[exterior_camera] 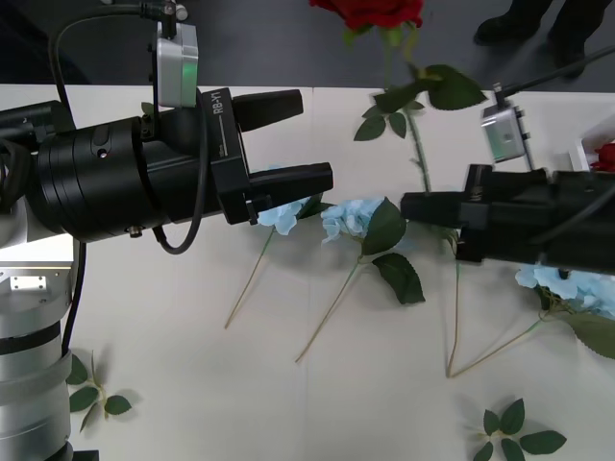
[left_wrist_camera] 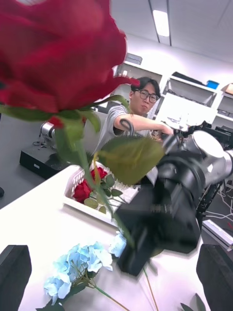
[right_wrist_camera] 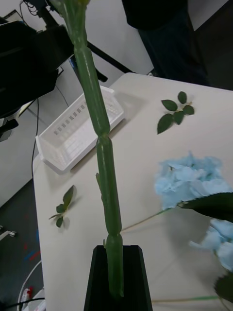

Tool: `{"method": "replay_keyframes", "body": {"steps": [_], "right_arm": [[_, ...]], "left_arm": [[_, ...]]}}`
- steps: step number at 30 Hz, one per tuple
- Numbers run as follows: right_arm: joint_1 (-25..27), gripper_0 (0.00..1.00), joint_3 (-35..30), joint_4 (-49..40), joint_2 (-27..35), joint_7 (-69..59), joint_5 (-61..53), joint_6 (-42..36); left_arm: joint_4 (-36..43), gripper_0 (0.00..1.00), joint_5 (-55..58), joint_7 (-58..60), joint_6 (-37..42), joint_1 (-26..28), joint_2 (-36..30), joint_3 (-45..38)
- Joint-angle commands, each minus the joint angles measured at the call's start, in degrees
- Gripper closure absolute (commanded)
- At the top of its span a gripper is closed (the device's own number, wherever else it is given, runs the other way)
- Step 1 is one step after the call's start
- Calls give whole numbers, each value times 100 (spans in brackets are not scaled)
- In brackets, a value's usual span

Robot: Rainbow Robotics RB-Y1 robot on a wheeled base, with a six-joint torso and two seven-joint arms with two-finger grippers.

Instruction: Put the red flowers into the right box and the blue flowers into the left box

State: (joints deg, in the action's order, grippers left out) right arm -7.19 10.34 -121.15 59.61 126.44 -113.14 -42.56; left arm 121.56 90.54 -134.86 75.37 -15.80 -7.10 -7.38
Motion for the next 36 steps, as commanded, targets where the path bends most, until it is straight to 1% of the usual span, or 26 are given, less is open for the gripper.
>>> {"method": "replay_keyframes", "body": {"steps": [1,5,8,14,18,21,24,30,33,36], "right_arm": [[113,100,-744,329,-55,65,-182,-894],[156,100,-1464,759,-46,12,-182,-1835],[156,100,-1895,1137,-11,-49,-182,-2389],[156,100,-2537,1937,165,-137,-103,-3030],[165,100,-2809,2482,367,-190,2,-3188],[253,100,-2941,3044,701,-207,2,-3188],[376,100,-3020,3396,912,-207,2,-3180],[921,100,-3301,4169,1387,-207,2,-3013],[1211,100,-3407,4451,1562,-207,55,-2881],[1448,100,-3626,4644,1606,-225,310,-2846]], "left_arm": [[69,0,-159,-129,-145,174,174,-79],[350,0,-414,-85,-620,508,192,-53],[482,0,-897,-6,-620,657,113,-26],[500,0,-1565,276,-620,947,-265,123],[500,0,-1899,706,-611,1035,-547,202],[500,0,-2277,1409,-576,1071,-889,308],[500,0,-2602,1840,-400,1071,-1083,395],[500,0,-3657,2693,110,1062,-1144,545],[500,0,-4246,3044,162,1053,-1144,765],[482,0,-4914,3405,162,1035,-1144,1063]]}}
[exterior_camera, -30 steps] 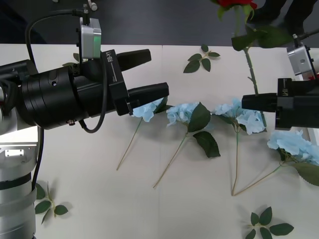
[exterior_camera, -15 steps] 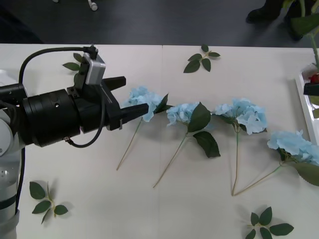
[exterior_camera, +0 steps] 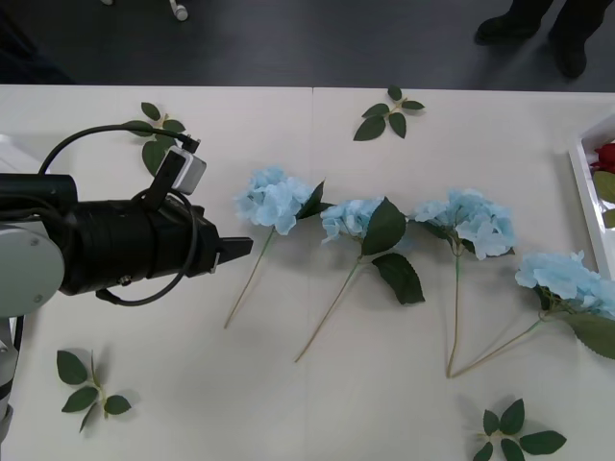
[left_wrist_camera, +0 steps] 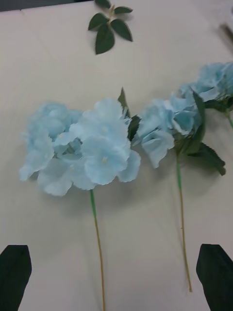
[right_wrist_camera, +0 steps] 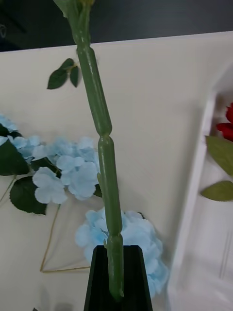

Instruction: Put the red flowers into the right box and the blue flowers into the left box

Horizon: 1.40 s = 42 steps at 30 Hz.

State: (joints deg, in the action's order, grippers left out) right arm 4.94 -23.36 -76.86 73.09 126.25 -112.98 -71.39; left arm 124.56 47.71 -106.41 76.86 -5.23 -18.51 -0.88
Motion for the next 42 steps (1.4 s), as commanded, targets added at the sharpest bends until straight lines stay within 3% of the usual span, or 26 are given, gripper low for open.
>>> {"method": "replay_keyframes", "body": {"steps": [1,10,24,31,34,37,39,42], "right_arm": [[270,100,-300,251,267,-215,355,55],[798,100,-467,479,267,-268,1234,995],[745,100,429,717,-278,-365,1937,3219],[719,100,438,664,-383,-453,1911,3245],[719,63,438,664,-471,-479,1832,3342],[719,40,438,611,-542,-488,1797,3474],[719,34,438,594,-594,-479,1797,3614],[719,34,447,594,-621,-488,1797,3728]], "left_arm": [[174,0,-745,639,13,-31,-3,475],[-547,0,-1914,1509,30,-426,41,1249],[-1945,0,-2529,1465,22,-1059,445,1468],[-2454,0,-2644,1465,30,-1419,462,1688],[-2665,0,-2688,1465,22,-1551,515,1714],[-2850,0,-2731,1456,22,-1665,594,1714],[-2999,0,-2767,1438,22,-1736,638,1714],[-3096,0,-2811,1421,4,-1797,691,1714]]}}
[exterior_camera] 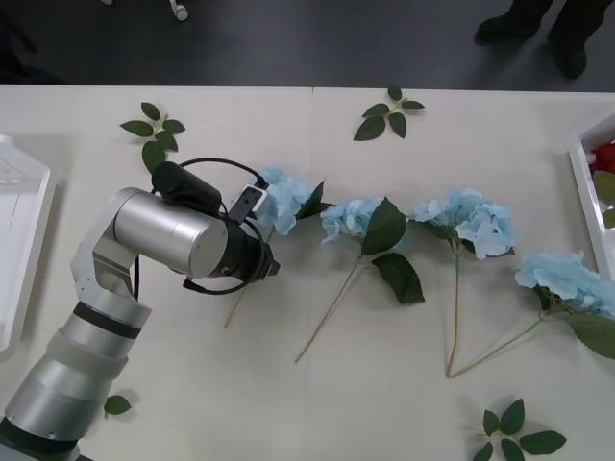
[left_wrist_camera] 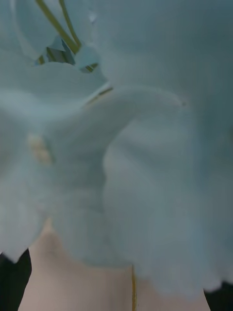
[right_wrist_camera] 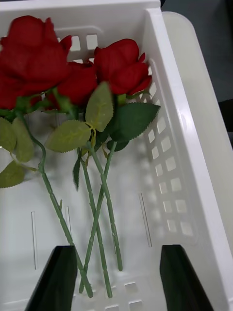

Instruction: Put the red flowers into the right box and the blue flowers into the left box

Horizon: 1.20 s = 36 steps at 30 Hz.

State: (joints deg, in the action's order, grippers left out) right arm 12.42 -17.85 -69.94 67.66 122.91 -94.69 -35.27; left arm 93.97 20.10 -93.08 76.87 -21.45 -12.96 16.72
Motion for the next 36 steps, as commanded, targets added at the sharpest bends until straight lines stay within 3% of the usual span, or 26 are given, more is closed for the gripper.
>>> {"method": "replay_keyframes", "body": {"steps": [1,10,11,13,14,16,19,27,32,36], "right_arm": [[-29,34,-105,-99,-77,-153,-32,134],[-21,34,-105,-275,-42,-241,-656,-182],[-21,34,-105,-327,-42,-259,-726,-261],[-3,34,-105,-477,-7,-347,-858,-437],[6,34,-105,-591,28,-487,-867,-551],[32,34,-105,-855,125,-769,-814,-745],[58,34,-114,-1250,221,-1199,-761,-1079],[225,34,-193,-2340,221,-2518,-752,-2274],[876,34,-457,-3166,90,-3379,-752,-3047],[1561,34,-659,-3948,-253,-3889,-568,-3179]], "left_arm": [[-71,0,-68,88,3,-193,171,-37],[-599,0,-217,44,-67,-430,320,-37],[-616,4,-235,44,-84,-430,329,-37],[-616,61,-252,44,-102,-430,338,-37],[-616,82,-252,44,-102,-430,346,-37],[-608,93,-270,35,-102,-439,338,-37],[-616,100,-270,44,-128,-430,346,-46],[-520,100,-182,61,-128,-421,302,-196],[-1,100,-24,158,109,-307,83,-389],[799,100,117,228,663,-61,-40,-828]]}}
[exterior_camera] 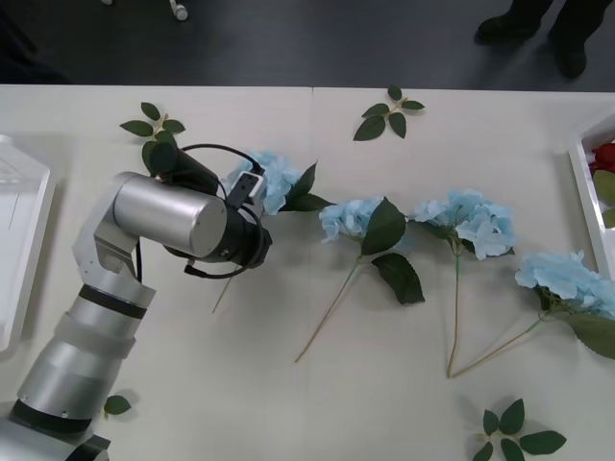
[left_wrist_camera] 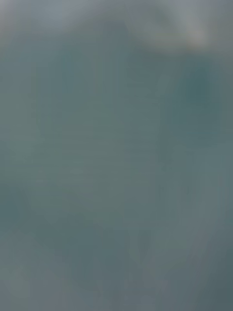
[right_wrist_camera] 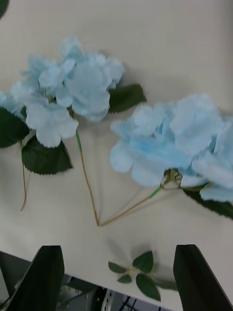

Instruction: Put the red flowers into the right box and the blue flowers into the left box

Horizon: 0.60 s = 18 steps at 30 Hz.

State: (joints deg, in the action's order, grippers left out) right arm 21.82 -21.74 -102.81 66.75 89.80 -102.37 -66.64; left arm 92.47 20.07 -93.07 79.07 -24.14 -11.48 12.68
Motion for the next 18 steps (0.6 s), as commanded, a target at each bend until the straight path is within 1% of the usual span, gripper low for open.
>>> {"method": "replay_keyframes", "body": {"steps": [1,2,3,7,11,14,16,18], "right_arm": [[789,34,-340,-846,-267,-692,288,-42],[965,34,-375,-1093,-417,-850,437,-33],[1035,34,-384,-1207,-487,-965,516,-33],[1501,34,-375,-1848,-979,-1694,894,90],[1896,34,-270,-2367,-1542,-2520,1219,380],[2002,34,-67,-2578,-1937,-3065,1597,494],[2107,34,126,-2719,-2271,-3496,1922,687],[2178,34,302,-2806,-2473,-3777,2239,898]], "left_arm": [[1159,100,155,255,601,269,-196,-547],[1440,100,182,281,812,366,-205,-723],[1590,100,199,299,909,427,-214,-811],[2671,100,296,474,1480,823,-214,-1488],[3699,100,384,1116,1840,1210,-214,-2121],[4305,100,428,1547,2051,1412,-214,-2604],[4701,100,445,1898,2130,1552,-214,-3087],[4894,100,402,2180,2130,1632,-214,-3430]]}}
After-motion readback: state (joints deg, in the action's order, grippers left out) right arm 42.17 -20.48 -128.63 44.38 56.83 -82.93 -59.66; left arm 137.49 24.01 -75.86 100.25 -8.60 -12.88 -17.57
